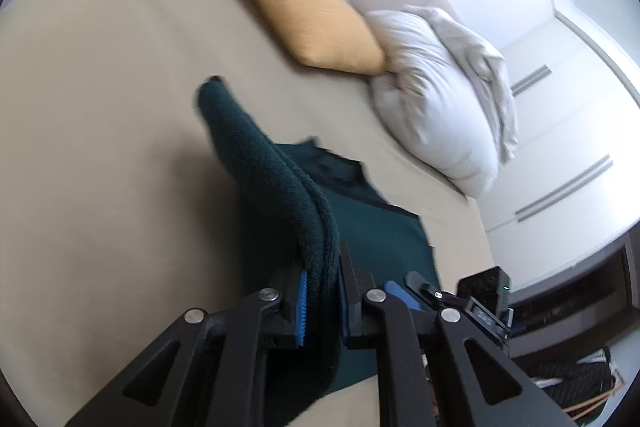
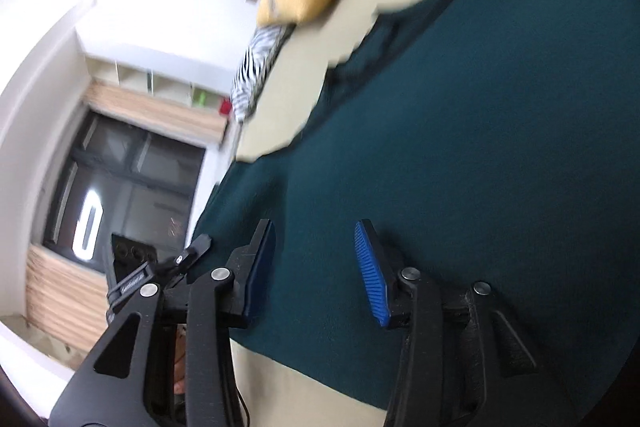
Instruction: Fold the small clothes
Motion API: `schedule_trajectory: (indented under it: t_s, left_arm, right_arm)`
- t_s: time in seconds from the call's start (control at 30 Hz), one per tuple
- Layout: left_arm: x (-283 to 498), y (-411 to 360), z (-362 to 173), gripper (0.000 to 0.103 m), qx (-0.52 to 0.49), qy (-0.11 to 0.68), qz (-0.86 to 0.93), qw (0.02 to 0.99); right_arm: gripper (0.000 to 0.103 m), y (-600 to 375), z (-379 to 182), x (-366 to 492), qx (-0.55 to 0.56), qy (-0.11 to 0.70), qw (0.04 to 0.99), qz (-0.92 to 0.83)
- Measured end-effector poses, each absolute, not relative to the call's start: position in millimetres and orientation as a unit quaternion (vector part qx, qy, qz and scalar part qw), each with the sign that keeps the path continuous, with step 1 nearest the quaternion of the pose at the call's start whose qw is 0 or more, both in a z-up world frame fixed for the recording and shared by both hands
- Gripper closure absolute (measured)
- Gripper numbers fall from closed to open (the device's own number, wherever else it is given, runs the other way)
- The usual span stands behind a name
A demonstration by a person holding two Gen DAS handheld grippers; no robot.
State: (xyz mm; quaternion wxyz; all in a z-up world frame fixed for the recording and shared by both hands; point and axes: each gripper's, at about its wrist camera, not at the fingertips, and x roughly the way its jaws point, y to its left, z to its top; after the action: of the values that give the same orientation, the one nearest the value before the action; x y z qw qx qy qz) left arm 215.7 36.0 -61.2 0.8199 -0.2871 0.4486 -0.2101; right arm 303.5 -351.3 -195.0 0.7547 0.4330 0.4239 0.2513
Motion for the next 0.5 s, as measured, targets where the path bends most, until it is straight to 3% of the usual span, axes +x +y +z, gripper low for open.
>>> schedule_trajectory:
  t_s: [0.13, 0.27, 0.33, 0.43, 0.5]
  left_arm:
    - [228.3, -57.0, -56.7, 0.090, -0.254, 0.451, -0.262, 0.814]
    - [245.2, -124.5, -92.0, 0.086, -0.278, 0.491, -0.299, 0.770]
    - [240.7, -130.1, -94.3, 0.086, -0.305, 0.488, -0.323, 0.751]
    - [227.2, -115.9, -69.7, 0.066, -0.286, 0.451, -0.340, 0.774]
    - [222.7, -91.9, -57.8, 0.065, -0.287, 0.429, -0.334, 0.789]
  right_arm:
    - [0.062, -409.5, -197.5, 299.7, 0.483, 0.402, 0.741, 0.236]
    - [0.064, -451.0, -216.6, 290.8, 0.528, 0.397, 0.714, 0.233]
    - [0.064, -458.0, -222.7, 290.0, 0.542, 0.394, 0.702, 0.240]
    - [0.064, -462.2, -221.3, 290.5, 0.532, 0.402, 0.704, 0.244]
    - [0.064, -462.2, -219.3, 292.8, 0.527, 0.407, 0.706, 0.241]
